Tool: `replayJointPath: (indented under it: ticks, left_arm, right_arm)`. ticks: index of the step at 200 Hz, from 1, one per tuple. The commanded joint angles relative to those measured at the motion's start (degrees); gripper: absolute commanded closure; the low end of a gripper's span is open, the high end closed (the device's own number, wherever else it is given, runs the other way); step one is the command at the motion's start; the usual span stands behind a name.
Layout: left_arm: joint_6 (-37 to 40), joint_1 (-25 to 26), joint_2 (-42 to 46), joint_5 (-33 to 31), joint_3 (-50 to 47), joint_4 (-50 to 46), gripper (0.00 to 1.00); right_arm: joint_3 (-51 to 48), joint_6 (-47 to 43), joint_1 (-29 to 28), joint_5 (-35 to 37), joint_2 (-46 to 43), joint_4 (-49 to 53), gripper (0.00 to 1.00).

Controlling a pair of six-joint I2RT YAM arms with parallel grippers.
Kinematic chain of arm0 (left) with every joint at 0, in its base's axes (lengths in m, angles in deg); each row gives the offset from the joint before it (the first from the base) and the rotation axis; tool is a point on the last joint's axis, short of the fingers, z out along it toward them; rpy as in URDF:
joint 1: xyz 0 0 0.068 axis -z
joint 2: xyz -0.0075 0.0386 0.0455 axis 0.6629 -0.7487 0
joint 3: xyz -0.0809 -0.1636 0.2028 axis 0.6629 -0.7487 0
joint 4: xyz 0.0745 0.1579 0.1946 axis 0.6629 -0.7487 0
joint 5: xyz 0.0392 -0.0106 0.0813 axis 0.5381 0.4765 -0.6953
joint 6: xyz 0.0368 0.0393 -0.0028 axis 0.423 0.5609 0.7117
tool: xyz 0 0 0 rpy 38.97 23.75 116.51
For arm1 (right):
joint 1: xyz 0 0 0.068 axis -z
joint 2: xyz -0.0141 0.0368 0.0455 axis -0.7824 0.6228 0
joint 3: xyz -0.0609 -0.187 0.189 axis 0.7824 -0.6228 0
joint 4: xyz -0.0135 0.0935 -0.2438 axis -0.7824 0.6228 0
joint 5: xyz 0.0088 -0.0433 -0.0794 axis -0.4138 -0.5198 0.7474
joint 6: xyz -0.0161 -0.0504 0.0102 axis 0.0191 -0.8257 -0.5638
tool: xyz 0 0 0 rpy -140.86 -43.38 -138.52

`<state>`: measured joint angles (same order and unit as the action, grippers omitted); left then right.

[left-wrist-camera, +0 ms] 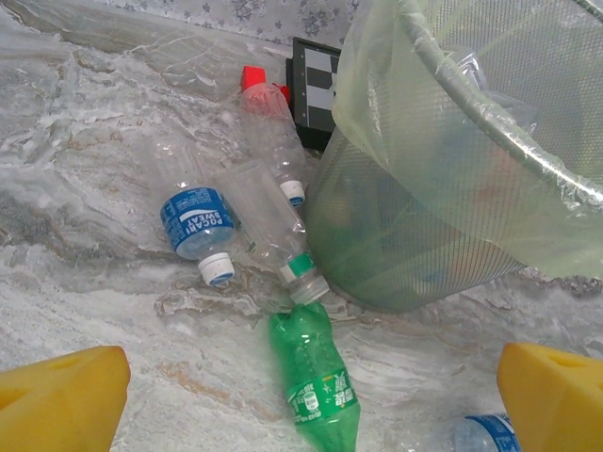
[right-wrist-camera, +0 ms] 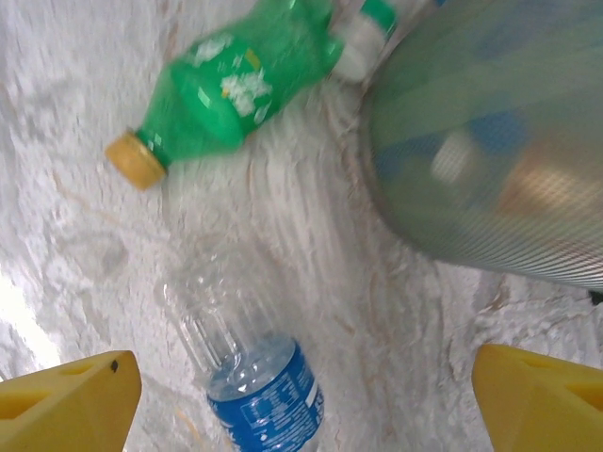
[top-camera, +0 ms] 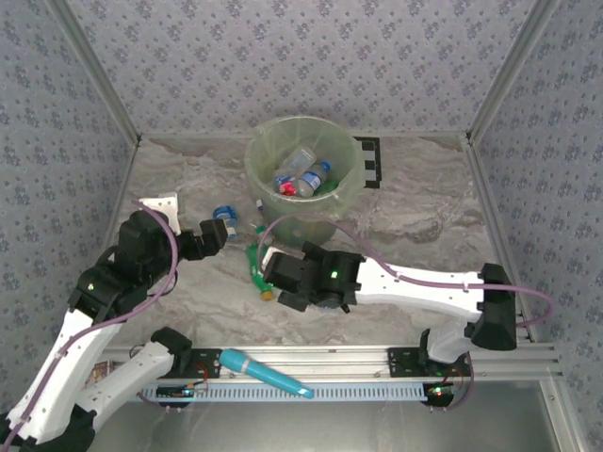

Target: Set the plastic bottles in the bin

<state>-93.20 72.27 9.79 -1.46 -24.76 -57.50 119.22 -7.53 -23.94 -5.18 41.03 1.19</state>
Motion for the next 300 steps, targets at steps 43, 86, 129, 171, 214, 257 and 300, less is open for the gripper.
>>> replayJointPath:
  ticks: [43, 86, 129, 171, 214, 257, 300]
  left_arm:
    - [-1.3, -0.2, 2.8, 0.1, 0.3, -2.7, 0.00]
    - [-1.1, -0.3, 3.2, -0.3, 0.5, -3.2, 0.00]
    - [-0.8, -0.2, 3.0, -0.4, 1.1, -3.3, 0.00]
    - [-0.4, -0.3, 2.6, 0.1, 1.1, -2.7, 0.00]
    - [-0.1, -0.3, 1.2, 0.5, 1.9, -2.0, 0.00]
    - [0.3, -0.3, 0.1, 0.8, 2.0, -0.8, 0.00]
    - [0.8, -0.3, -1.3, 1.4, 2.2, 0.8, 0.00]
  right_arm:
    - [-4.6, -1.4, -0.1, -5.5, 6.3, 2.3, 0.06]
    - [-5.6, -3.5, 0.8, -6.8, 11.3, 1.3, 0.06]
    - [-5.6, -5.1, 2.5, -7.4, 15.1, -0.1, 0.07]
    - [-6.5, -6.7, 3.2, -6.7, 17.6, -1.3, 0.08]
    - [-6.3, -7.3, 3.8, -5.5, 18.1, -2.0, 0.18]
    - [-5.3, -6.9, 3.4, -2.3, 14.3, -1.6, 0.30]
    - [-2.9, -5.3, 2.4, 2.2, 10.1, 1.0, 0.38]
